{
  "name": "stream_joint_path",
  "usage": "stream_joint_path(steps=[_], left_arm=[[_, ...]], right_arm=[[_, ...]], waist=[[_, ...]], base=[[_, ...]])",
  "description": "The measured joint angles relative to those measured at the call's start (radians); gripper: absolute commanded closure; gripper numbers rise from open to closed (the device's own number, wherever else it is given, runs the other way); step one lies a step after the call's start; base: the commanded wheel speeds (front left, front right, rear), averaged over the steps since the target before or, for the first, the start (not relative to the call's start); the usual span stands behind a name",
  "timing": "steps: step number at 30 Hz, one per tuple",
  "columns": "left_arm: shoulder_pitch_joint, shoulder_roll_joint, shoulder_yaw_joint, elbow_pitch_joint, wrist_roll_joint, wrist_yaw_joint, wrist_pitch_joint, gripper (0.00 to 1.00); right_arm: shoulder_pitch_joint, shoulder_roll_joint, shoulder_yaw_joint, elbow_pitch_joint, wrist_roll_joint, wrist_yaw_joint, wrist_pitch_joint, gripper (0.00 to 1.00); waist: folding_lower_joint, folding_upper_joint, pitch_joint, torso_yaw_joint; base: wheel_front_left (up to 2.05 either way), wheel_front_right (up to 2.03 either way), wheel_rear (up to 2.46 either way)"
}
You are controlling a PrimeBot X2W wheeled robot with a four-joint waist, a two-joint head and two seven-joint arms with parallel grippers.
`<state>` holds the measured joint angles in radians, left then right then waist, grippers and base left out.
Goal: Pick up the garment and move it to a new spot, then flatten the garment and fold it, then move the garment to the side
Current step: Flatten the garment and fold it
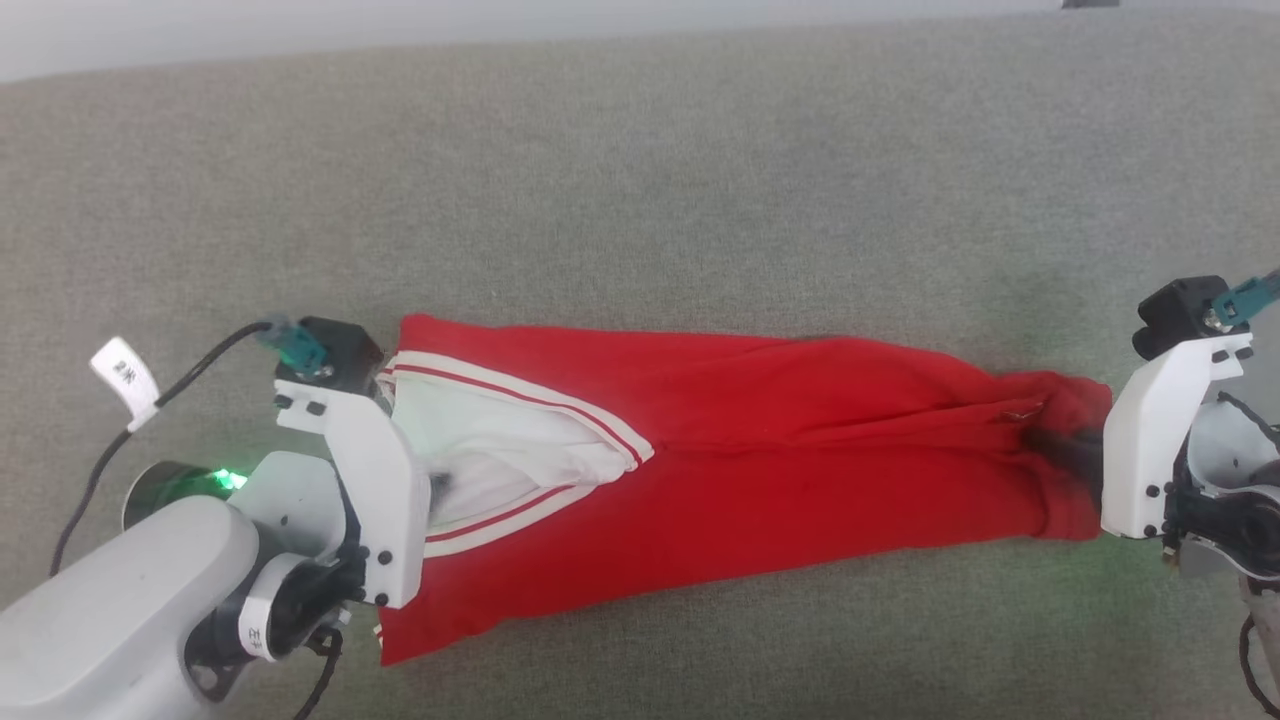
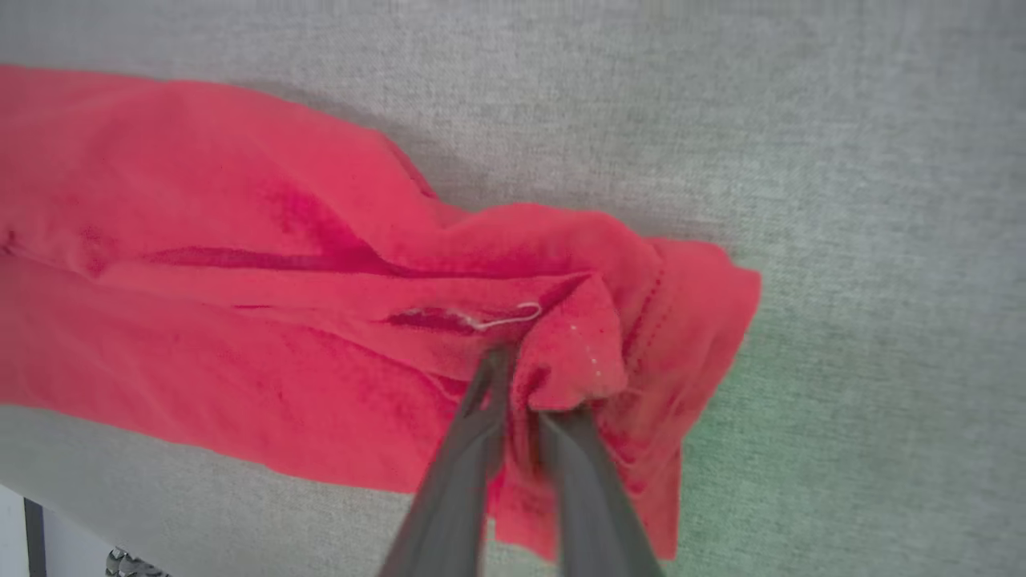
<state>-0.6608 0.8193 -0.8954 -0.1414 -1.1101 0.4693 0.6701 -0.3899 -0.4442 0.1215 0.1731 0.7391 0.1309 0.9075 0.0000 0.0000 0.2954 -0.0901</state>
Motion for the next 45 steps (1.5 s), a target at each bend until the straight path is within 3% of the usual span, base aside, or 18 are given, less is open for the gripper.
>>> stream_joint_path(steps=[8,18,26,31,36,37,38,39,45], left_arm=[[0.083,-0.002,0.073,-0.026,0.000,-0.038,-0.207,0.00],[0.251,0.003,0.183,-0.021,0.054,-0.078,-0.605,0.00],[0.374,-0.021,0.270,0.045,0.076,-0.091,-0.882,0.00],[0.442,-0.074,0.361,0.090,0.108,-0.114,-0.928,0.00],[0.511,-0.186,0.519,0.108,0.198,-0.177,-0.932,0.00],[0.531,-0.209,0.546,0.114,0.225,-0.194,-0.931,0.00],[0.547,-0.233,0.580,0.118,0.256,-0.214,-0.931,0.00],[0.557,-0.258,0.613,0.121,0.271,-0.232,-0.931,0.00],[0.601,-0.377,0.730,0.167,0.385,-0.340,-0.931,0.00]], right_arm=[[0.034,0.001,-0.036,-0.035,0.014,0.000,-0.017,0.00],[0.074,0.013,-0.168,-0.008,-0.007,0.000,-0.008,0.00],[0.078,0.011,-0.203,0.063,-0.029,0.000,0.007,0.00],[0.064,0.012,-0.170,0.135,-0.016,0.000,0.017,0.00],[0.025,-0.007,-0.095,0.205,0.011,0.000,0.005,0.00],[0.016,-0.012,-0.076,0.213,0.030,-0.001,0.005,0.25],[0.009,-0.015,-0.061,0.220,0.047,-0.001,-0.002,0.93],[0.004,-0.017,-0.046,0.225,0.062,-0.001,-0.014,1.00],[-0.013,-0.044,0.029,0.237,0.160,0.000,-0.040,1.00]], waist=[[0.0000,0.0000,-0.051,0.005],[0.0000,0.0000,-0.079,0.030],[0.0000,0.0000,-0.069,0.072],[0.0000,0.0000,-0.063,0.101],[0.0000,0.0000,-0.055,0.129],[0.0000,0.0000,-0.054,0.135],[0.0000,0.0000,-0.052,0.139],[0.0000,0.0000,-0.052,0.144],[0.0000,0.0000,-0.054,0.160]], base=[[0.00,0.00,0.00],[0.00,0.00,0.00],[0.00,0.00,0.00],[0.00,0.00,0.00],[0.00,0.00,0.00],[0.00,0.00,0.00],[0.00,0.00,0.00],[0.00,0.00,0.00],[0.00,0.00,0.00]])
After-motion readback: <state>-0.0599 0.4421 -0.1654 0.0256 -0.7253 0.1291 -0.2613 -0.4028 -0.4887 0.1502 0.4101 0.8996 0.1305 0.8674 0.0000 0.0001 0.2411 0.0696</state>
